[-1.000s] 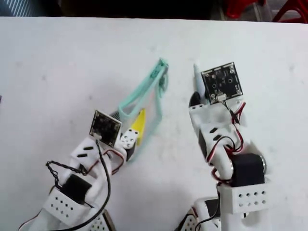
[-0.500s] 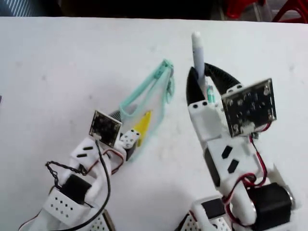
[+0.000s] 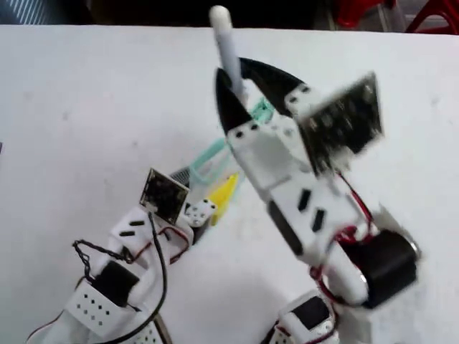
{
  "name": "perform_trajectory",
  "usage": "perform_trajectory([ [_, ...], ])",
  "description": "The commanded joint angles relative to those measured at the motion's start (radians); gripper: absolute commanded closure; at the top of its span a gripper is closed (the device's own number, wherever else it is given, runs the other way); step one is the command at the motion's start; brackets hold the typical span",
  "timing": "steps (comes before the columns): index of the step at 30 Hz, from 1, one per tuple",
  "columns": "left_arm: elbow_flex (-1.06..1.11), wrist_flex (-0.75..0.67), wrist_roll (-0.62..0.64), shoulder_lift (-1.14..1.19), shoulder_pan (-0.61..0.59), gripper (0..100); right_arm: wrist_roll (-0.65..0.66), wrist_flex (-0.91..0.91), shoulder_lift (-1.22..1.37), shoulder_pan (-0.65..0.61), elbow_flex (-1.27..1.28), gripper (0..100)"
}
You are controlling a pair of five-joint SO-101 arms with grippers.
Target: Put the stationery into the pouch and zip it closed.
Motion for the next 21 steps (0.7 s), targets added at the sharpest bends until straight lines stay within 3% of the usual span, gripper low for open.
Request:
perform_trajectory([
  [1, -0.014, 0.002, -0.006, -0.008, 0.015, 82, -0.04, -0.028, 0.059, -0.041, -0.087, 98.2],
  [10, -0.014, 0.0, -0.006, -0.008, 0.013, 82, -0.041, -0.068, 0.081, -0.039, 0.054, 98.2],
  [21, -0.014, 0.0, -0.006, -0.008, 0.013, 82, -0.041, -0.272, -0.171, -0.038, 0.476, 98.2],
])
